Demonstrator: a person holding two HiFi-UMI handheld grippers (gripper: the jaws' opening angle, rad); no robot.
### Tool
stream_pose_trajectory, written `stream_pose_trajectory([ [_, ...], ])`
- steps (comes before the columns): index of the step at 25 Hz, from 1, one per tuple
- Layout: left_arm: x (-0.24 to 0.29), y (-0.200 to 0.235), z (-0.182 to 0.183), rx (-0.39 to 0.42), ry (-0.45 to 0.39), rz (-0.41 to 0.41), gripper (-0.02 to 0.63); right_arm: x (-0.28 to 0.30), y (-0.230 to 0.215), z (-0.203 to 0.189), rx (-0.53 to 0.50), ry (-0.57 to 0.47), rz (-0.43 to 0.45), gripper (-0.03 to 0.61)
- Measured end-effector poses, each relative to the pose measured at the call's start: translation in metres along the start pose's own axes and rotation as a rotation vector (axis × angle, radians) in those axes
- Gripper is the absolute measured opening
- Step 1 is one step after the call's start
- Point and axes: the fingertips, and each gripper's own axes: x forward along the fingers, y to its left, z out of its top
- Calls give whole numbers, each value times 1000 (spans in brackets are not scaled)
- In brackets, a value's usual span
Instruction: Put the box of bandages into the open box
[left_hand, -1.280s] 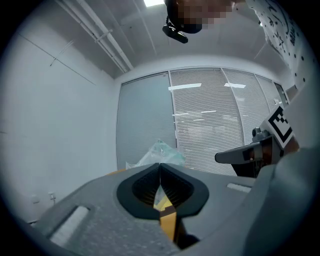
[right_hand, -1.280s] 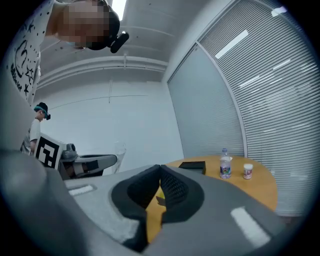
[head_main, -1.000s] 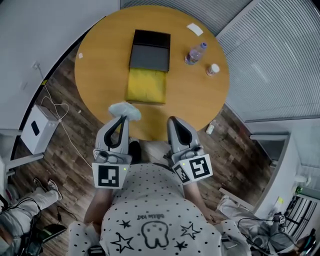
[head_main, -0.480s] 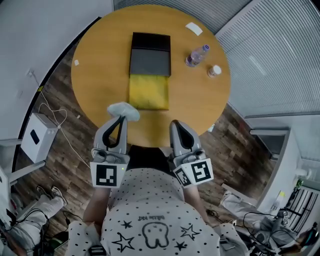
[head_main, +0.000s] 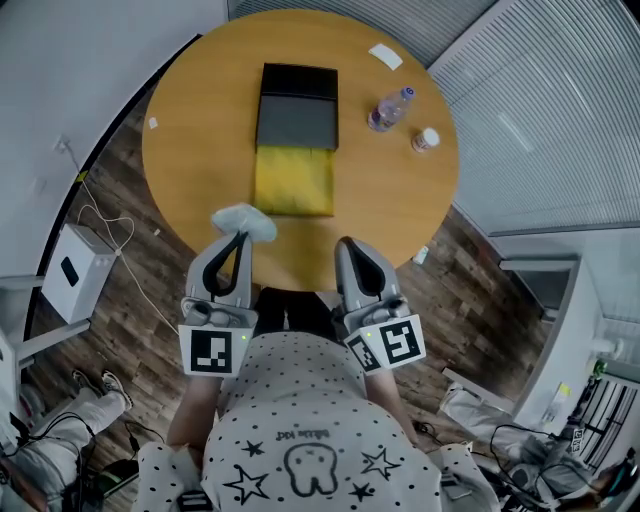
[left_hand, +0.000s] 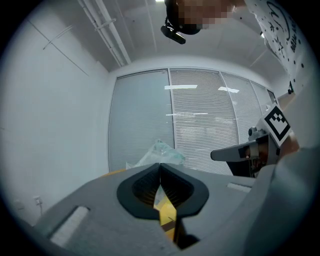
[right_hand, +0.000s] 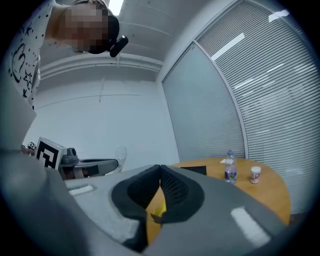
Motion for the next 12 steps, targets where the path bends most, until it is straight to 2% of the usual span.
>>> stream_pose_trajectory([
  [12, 17, -6, 4, 6, 14, 88, 11, 5, -27, 11, -13, 14, 71, 5],
])
